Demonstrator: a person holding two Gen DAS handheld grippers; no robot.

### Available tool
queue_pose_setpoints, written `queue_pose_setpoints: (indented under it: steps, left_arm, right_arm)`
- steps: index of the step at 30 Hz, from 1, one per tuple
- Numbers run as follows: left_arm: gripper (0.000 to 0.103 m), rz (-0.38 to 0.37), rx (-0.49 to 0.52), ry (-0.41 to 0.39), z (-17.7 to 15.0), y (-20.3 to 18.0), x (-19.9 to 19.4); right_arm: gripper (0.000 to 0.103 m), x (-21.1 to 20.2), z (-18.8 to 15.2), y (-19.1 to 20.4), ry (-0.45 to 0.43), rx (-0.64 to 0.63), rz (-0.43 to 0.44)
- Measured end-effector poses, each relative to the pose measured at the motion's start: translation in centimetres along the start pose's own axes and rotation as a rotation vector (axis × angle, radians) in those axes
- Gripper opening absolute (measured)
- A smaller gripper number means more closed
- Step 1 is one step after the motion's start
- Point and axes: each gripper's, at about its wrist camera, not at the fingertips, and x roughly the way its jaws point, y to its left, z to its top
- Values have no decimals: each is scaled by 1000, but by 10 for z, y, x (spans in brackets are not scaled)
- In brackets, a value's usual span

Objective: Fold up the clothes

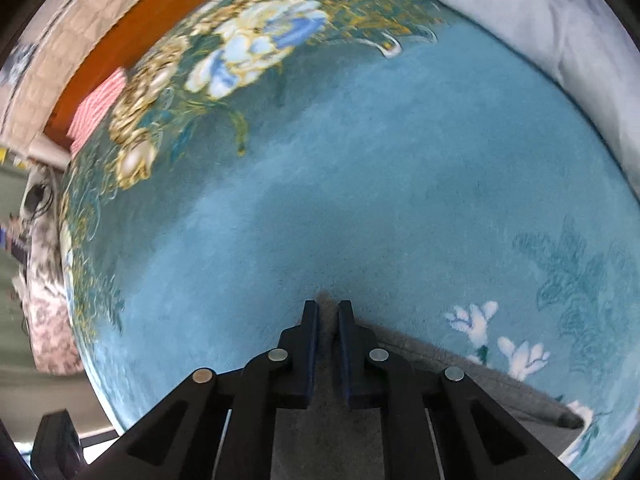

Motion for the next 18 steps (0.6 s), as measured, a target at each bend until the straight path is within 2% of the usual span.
queue_pose_setpoints:
  steps: [5, 7, 11, 15, 18]
  left_arm:
    - [26, 7, 10, 1, 3, 3, -1]
    - [26, 6, 8, -3, 4, 5, -2]
    - [27, -36, -25, -15, 5, 16, -5]
    - [28, -84, -58, -38, 6, 26, -12]
    - [28, -90, -72, -77, 6, 30, -20]
  right_arm:
    - [11, 3, 1, -1, -1, 30, -4]
    - [15, -3, 1, -2, -7, 46, 15]
    - [15, -40, -7, -10, -94, 71, 19]
    - [15, -90, -38, -23, -216, 79, 20]
    - [15, -111, -87, -42, -265, 93, 9]
